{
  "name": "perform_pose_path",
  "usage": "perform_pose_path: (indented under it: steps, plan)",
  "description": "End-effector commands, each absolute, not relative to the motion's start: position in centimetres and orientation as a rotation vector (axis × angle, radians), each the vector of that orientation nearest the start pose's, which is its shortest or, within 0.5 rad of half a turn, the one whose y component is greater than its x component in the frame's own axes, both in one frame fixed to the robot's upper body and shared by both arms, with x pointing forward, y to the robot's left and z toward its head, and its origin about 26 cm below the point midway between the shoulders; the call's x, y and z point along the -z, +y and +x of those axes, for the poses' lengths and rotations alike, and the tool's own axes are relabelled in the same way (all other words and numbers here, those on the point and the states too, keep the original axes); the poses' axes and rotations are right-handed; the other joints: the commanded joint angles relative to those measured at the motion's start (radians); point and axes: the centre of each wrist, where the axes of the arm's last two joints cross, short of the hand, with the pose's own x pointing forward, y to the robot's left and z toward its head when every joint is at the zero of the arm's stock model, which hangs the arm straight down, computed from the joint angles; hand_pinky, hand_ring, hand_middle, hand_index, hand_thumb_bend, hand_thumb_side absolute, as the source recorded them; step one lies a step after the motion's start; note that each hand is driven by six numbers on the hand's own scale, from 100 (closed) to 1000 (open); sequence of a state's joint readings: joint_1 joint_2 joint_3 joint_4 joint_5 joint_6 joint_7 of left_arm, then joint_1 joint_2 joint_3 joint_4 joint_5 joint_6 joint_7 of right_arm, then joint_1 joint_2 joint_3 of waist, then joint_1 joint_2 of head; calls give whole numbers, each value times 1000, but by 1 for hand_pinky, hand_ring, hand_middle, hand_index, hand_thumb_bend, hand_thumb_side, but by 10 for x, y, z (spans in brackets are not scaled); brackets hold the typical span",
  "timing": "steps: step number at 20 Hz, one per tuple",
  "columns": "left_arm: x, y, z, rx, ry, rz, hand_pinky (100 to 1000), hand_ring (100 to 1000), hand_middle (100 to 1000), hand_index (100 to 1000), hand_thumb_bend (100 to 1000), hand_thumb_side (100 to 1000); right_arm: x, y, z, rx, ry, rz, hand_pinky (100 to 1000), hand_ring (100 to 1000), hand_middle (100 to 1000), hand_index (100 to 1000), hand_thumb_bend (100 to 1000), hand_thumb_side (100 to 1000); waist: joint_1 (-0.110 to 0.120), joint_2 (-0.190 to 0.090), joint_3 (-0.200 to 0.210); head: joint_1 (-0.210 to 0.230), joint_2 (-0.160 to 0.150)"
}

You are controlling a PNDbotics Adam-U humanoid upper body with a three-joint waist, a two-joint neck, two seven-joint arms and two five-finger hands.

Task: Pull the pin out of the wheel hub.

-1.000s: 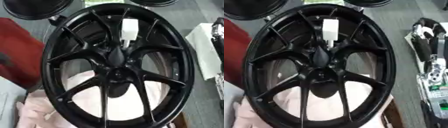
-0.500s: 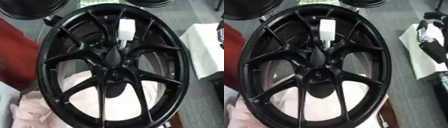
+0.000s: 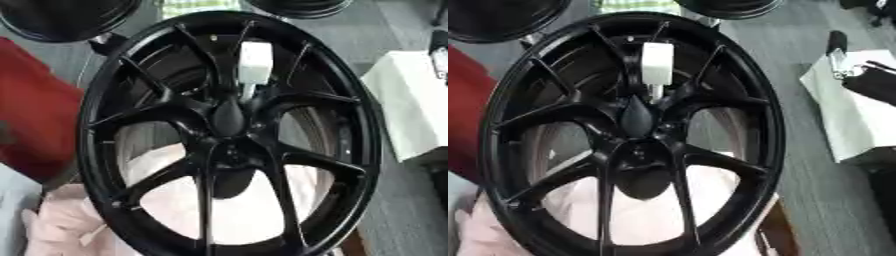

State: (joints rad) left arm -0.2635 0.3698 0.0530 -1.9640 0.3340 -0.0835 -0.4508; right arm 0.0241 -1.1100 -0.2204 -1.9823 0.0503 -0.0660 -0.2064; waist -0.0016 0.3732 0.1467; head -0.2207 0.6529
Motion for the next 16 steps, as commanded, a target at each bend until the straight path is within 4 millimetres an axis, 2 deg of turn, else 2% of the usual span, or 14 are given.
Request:
perform_pose_path:
  steps: [1,7,12,16]
  plan:
    - [-197,292,299,727,-2215,-309,594,631,536,744,100,698,-302,-391,255,-1061,-1997,-1075,928,994,788,837,100,226,-17,-15,1,4,-18]
    - [-196,292,299,737,-2210,-298,594,631,535,744,100,700,-330,-377,258,-1287,-1965,-1013,930,1000,805,850,100,204,-19,-11,13,-6,-27]
    - [-195,291,299,746,-2206,-299,594,631,535,743,100,700,-348,-365,260,-1414,-1915,-954,932,1000,817,860,100,251,-21,-14,23,-24,-30]
    - [-195,290,300,757,-2201,-307,594,631,535,743,100,699,-357,-357,261,-1537,-1855,-901,935,1000,831,872,100,338,-24,-17,32,-39,-32]
